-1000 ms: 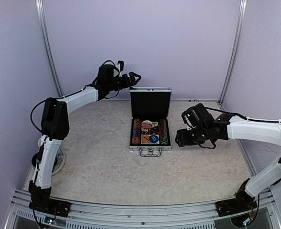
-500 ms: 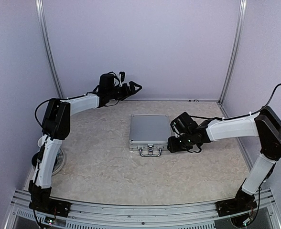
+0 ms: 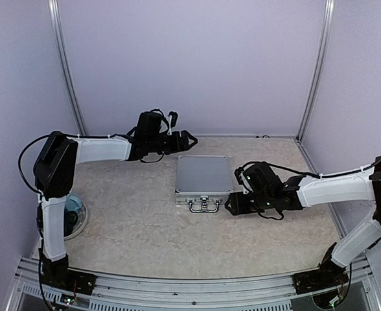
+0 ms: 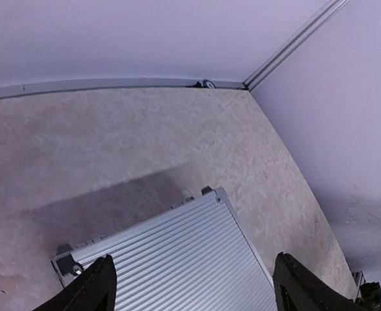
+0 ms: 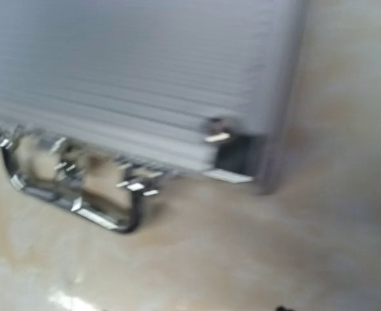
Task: Pack up texas hold em set
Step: Press the middle-side button of the box on the chip case.
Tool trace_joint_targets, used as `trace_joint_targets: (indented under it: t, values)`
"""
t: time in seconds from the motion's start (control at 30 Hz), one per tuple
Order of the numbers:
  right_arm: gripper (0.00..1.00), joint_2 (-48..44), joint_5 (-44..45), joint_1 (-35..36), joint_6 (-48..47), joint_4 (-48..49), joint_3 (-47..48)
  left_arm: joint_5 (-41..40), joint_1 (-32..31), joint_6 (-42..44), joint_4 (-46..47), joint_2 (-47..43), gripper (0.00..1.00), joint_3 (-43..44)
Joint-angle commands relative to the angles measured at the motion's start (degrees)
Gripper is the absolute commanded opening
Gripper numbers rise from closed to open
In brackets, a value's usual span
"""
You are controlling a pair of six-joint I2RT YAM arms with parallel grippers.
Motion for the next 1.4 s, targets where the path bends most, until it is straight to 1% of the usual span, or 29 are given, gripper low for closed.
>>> trace_joint_targets:
  t: [0.0,0.07,0.17,0.3,0.37,0.4,0.67,0.83,1.07,1.2,1.37]
  values:
    - [0.56,5.4,-4.8,1.2,2.7,9.9,-1.2,-5.2,-4.4,3.5,-0.7,-3.8,0.72,-7.1]
    - [0.57,7.6,-8.8,1.2,4.2,13.9,-1.3,-5.2,-6.2,3.9,-0.8,-4.4,0.65,-9.4]
    - [0.57,10.0,-12.0,1.9,5.4,18.5,-0.9,-5.2,-7.9,3.7,-0.2,-4.9,0.58,-12.5]
    - [0.57,12.7,-12.3,3.2,5.3,19.2,2.2,-2.6,-8.1,2.1,1.7,-4.2,0.41,-16.0]
    - [0.56,14.3,-12.0,3.7,5.0,18.4,4.3,-2.1,-8.1,1.5,2.7,-4.0,0.36,-17.5]
    - [0.56,15.1,-11.9,3.9,5.0,18.1,5.2,-1.9,-8.1,1.2,3.2,-4.0,0.35,-18.4]
    - [0.56,20.3,-11.6,4.7,6.1,16.4,9.3,-0.7,-7.6,-0.1,6.2,-4.9,0.33,-22.5]
    - [0.57,22.5,-9.0,4.9,6.3,14.6,11.3,0.3,-7.4,-0.7,7.5,-5.6,0.31,-23.9]
    - [0.58,26.3,-10.7,4.9,6.4,15.5,13.7,0.1,-7.3,-1.2,8.3,-7.9,0.31,-25.7]
    - [0.58,25.6,-13.9,4.8,7.9,19.3,12.5,-0.2,-7.2,-1.0,7.9,-9.2,0.31,-26.0]
    - [0.58,21.3,-17.1,4.8,10.3,23.9,10.1,-0.3,-7.2,-1.1,7.8,-10.5,0.31,-26.6]
